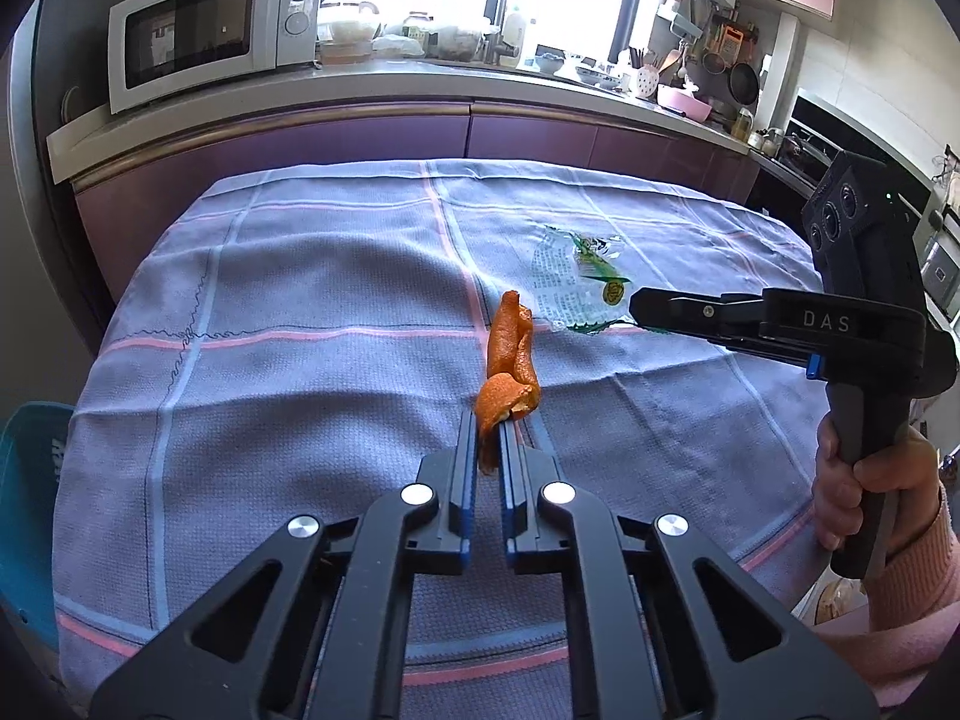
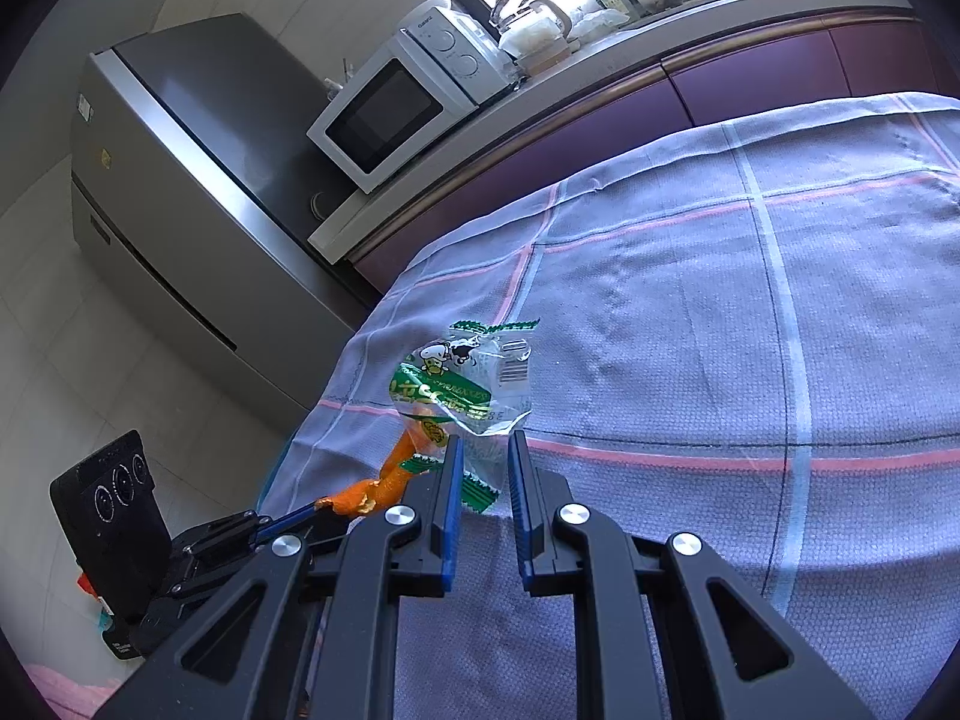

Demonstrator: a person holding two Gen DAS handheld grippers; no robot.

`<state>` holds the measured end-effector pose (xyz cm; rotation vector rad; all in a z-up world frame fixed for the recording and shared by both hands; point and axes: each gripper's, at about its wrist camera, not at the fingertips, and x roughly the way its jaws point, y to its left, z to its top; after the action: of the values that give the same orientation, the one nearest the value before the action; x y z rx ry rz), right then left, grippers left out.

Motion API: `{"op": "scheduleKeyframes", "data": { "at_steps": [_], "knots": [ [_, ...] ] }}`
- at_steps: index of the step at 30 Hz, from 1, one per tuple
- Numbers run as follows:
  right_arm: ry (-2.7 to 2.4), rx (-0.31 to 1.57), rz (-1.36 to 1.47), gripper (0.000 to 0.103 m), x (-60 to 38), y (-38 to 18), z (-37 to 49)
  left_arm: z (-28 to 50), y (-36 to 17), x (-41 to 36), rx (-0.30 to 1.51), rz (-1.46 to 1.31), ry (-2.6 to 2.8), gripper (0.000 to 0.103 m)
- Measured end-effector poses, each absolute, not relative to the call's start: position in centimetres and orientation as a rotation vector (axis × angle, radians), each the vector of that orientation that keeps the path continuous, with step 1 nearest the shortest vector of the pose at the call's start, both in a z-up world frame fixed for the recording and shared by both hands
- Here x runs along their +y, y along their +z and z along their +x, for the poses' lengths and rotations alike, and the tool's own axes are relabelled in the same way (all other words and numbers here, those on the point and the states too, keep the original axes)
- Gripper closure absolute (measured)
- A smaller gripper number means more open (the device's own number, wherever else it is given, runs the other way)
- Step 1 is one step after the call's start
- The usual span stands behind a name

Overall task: Collect trash
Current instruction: 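Lift the orange peel with the left tool while the right tool lifts the wrapper, then carry the orange peel and clear wrapper over the teal bin with both tools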

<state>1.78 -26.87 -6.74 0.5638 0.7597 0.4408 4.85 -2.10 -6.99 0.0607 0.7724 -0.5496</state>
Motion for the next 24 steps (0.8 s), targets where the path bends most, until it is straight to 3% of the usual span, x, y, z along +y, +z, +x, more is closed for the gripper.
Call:
{"op": "scheduleKeyframes", "data": {
  "at_steps": [24],
  "knots": [
    [0.511,0.739,0.540,0.089,-25.0,-5.6,1.7,3.1,-4.1,2.3,0.704,0.059,-0.463,0.096]
  ]
}}
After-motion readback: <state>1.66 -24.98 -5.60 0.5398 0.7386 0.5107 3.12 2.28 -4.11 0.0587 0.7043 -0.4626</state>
